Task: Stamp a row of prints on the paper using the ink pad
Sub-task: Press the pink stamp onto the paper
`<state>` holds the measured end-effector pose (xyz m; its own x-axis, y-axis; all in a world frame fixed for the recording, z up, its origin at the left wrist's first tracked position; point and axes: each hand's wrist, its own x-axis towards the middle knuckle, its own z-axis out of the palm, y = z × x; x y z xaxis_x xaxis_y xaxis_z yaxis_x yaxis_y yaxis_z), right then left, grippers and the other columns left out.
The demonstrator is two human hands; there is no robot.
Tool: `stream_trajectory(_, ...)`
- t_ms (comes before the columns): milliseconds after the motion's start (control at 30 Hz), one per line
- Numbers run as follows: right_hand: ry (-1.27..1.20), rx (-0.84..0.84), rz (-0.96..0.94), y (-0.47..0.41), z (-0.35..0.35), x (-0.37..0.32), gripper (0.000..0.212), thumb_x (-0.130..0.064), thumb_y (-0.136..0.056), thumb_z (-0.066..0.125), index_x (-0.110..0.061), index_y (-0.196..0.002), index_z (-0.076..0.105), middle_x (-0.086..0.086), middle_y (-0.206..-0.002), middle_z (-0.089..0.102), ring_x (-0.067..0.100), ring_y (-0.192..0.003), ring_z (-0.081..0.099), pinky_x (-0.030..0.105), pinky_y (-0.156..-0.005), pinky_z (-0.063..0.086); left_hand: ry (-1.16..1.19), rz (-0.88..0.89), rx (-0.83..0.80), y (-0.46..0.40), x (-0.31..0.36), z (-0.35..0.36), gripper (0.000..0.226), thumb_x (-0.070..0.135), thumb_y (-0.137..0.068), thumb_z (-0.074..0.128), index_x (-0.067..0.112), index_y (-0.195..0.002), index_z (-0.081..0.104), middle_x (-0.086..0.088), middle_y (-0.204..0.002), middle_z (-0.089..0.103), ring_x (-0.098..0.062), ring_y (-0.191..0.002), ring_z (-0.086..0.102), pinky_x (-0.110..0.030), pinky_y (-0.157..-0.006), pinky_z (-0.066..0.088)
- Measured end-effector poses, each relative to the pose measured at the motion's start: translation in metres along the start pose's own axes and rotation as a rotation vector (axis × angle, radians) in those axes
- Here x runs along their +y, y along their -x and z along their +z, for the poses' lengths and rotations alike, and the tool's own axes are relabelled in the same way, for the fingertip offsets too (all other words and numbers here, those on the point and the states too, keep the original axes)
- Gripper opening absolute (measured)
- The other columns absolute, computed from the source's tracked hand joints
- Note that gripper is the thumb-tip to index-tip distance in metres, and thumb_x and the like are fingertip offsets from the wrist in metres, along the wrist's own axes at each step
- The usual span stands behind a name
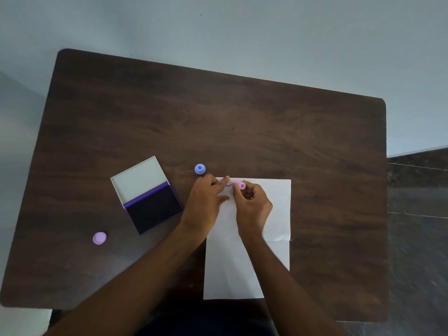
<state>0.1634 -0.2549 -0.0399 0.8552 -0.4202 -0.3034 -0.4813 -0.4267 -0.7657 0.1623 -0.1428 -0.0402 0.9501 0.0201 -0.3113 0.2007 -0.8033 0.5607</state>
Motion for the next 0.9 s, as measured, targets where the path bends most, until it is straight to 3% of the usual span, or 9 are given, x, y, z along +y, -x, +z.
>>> stream_trajectory(133,0.033,-0.014,0.001,-0.001,0.005,0.004,0.013,-0.04,-0.083,0.069,-0.032,-0.092,0.063,-0.017,-0.084,0.062,0.001,-0.067,0.06,-0.002,-0.054,0.04,-0.024,0.009,-0.012,0.0,-0.003,0.001,0.051,0.029,-0.086,0.065,0.019,-0.135,0.051,-0.009,-0.127,0.06,-0.023,-0.114,0.056,-0.03,-0.104,0.04)
stream_trajectory(233,0.065,-0.017,-0.039,0.002,0.007,0.009,0.023,-0.039,-0.084,0.068,-0.023,-0.101,0.069,-0.01,-0.092,0.068,-0.001,-0.07,0.059,0.001,-0.067,0.04,-0.019,0.008,-0.007,0.0,-0.003,0.001,0.051,0.028,-0.086,0.066,0.018,-0.134,0.052,-0.01,-0.126,0.061,-0.024,-0.112,0.057,-0.031,-0.103,0.042)
stream_trajectory(433,0.188,0.013,-0.168,0.004,0.004,0.011,0.025,-0.029,-0.083,0.072,-0.013,-0.103,0.07,0.003,-0.097,0.074,0.002,-0.074,0.055,-0.001,-0.072,0.034,0.002,0.006,-0.013,0.003,-0.001,-0.001,0.052,0.026,-0.087,0.066,0.019,-0.136,0.049,-0.01,-0.129,0.058,-0.024,-0.117,0.054,-0.031,-0.105,0.04)
stream_trajectory(733,0.163,0.023,-0.101,0.001,0.005,0.01,0.02,-0.032,-0.083,0.072,-0.018,-0.098,0.068,-0.003,-0.09,0.072,-0.004,-0.064,0.055,-0.002,-0.064,0.037,0.023,0.0,-0.02,0.002,0.001,0.002,0.054,0.024,-0.085,0.069,0.019,-0.135,0.051,-0.011,-0.128,0.059,-0.025,-0.116,0.055,-0.032,-0.104,0.041)
stream_trajectory(900,0.154,0.022,-0.089,0.0,0.005,0.011,0.019,-0.031,-0.083,0.072,-0.017,-0.096,0.068,-0.003,-0.089,0.07,0.001,-0.064,0.057,0.001,-0.063,0.039,-0.003,-0.002,-0.025,0.003,0.0,0.004,0.054,0.028,-0.085,0.066,0.02,-0.136,0.05,-0.01,-0.131,0.058,-0.025,-0.118,0.054,-0.029,-0.105,0.037)
